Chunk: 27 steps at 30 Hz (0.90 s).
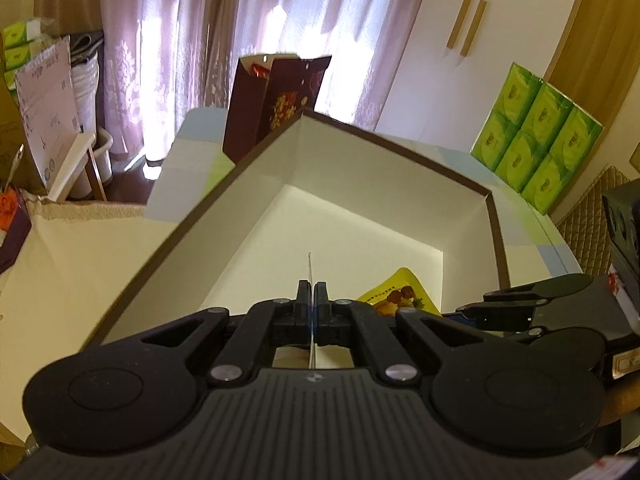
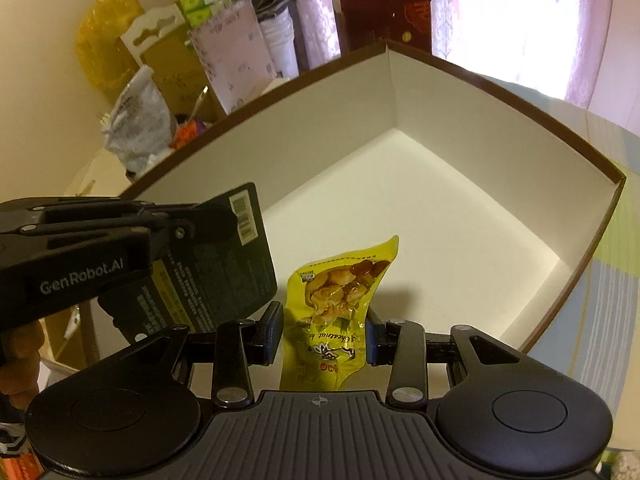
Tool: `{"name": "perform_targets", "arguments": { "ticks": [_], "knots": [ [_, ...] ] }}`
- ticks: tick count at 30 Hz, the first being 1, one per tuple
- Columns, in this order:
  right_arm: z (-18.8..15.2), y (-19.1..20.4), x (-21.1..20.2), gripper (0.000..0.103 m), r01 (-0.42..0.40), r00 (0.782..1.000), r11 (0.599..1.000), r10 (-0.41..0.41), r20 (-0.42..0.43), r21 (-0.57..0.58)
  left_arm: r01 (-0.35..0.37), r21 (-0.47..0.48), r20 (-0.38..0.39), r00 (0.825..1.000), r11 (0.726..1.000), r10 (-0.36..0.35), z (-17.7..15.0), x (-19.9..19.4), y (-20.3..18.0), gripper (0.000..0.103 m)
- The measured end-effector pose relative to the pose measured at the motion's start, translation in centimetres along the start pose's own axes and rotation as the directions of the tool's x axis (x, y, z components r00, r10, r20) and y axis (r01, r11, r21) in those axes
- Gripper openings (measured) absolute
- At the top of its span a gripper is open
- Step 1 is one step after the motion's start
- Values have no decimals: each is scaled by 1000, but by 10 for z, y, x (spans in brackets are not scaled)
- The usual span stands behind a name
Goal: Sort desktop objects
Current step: 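Carry the green package and yellow pouch with both tools over the box, then open both tools to drop the package and pouch into the box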
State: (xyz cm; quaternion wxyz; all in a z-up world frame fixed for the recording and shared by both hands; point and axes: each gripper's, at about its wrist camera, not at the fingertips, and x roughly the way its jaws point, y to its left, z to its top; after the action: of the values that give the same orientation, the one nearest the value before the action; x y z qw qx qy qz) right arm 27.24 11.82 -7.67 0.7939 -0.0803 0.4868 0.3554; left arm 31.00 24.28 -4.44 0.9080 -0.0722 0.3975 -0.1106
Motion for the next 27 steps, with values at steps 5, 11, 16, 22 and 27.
{"name": "perform_targets", "arguments": {
  "ticks": [5,11,16,22,27],
  "knots": [
    [-1,1,5,38,18,1000,1000,-19,-20,-18,11,5,-75,997,1000,-10,-5,15,2,0],
    [-2,4,7,50,26,1000,998,-27,-15,-52,-7,2,-107,994,1000,7,-9,17,8,5],
    [-6,15,-2,87,73,997,984,-69,36,-162,-38,35,-112,993,999,42,-7,11,6,31],
    [-15,20,-6,99,78,997,959,-77,16,-272,-61,56,-141,988,997,68,-12,5,3,66],
    [-21,20,-9,101,65,998,949,-68,1,-308,-70,57,-161,984,996,78,-15,1,1,80]
  ]
}}
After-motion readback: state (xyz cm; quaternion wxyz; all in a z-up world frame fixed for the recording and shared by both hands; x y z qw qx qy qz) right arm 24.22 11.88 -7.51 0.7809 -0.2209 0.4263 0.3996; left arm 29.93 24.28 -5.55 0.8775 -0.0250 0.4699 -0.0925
